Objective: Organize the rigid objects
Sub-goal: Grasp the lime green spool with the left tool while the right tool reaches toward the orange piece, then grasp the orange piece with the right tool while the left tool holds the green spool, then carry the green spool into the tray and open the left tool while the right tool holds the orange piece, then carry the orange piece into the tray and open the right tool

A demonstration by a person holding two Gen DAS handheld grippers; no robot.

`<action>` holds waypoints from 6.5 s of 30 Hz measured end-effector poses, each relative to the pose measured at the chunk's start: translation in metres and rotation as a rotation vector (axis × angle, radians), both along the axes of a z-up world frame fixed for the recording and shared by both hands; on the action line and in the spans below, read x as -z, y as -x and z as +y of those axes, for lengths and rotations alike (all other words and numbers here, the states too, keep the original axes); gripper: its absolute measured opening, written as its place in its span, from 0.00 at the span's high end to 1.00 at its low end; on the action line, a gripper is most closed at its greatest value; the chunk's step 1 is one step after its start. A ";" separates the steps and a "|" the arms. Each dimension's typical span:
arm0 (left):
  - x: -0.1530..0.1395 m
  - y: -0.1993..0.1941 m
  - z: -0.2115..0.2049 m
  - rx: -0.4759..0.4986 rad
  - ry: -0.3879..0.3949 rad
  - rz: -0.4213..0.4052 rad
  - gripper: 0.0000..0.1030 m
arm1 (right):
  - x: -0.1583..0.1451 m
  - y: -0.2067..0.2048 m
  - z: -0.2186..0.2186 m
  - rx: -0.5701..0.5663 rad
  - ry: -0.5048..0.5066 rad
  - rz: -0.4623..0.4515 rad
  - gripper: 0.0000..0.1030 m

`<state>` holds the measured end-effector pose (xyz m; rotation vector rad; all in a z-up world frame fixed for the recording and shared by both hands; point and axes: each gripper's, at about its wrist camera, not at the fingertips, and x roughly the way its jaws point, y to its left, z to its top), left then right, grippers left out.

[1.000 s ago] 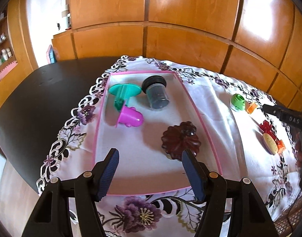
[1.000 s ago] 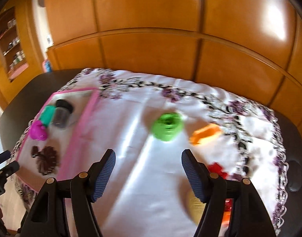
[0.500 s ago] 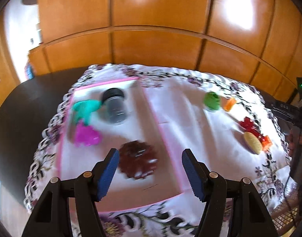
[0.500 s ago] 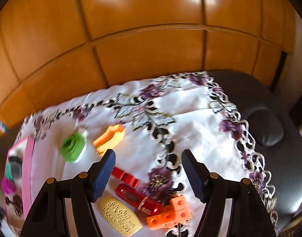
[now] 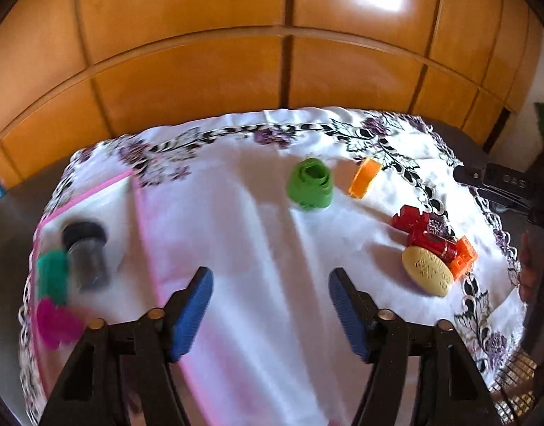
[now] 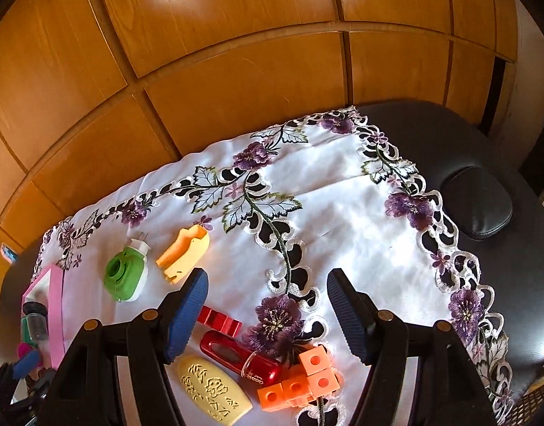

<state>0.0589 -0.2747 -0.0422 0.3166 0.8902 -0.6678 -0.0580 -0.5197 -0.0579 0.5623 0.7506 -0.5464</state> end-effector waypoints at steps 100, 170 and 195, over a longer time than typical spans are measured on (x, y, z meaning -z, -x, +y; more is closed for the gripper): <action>-0.005 0.093 0.095 0.004 0.147 -0.012 0.49 | 0.065 -0.083 0.139 -0.679 0.137 0.217 0.74; 0.006 -0.025 0.201 -0.429 0.163 -0.001 0.43 | 0.066 -0.085 0.156 -0.734 0.315 0.238 0.75; -0.003 0.019 0.229 -0.470 0.148 -0.068 0.41 | 0.066 -0.083 0.159 -0.694 0.320 0.231 0.75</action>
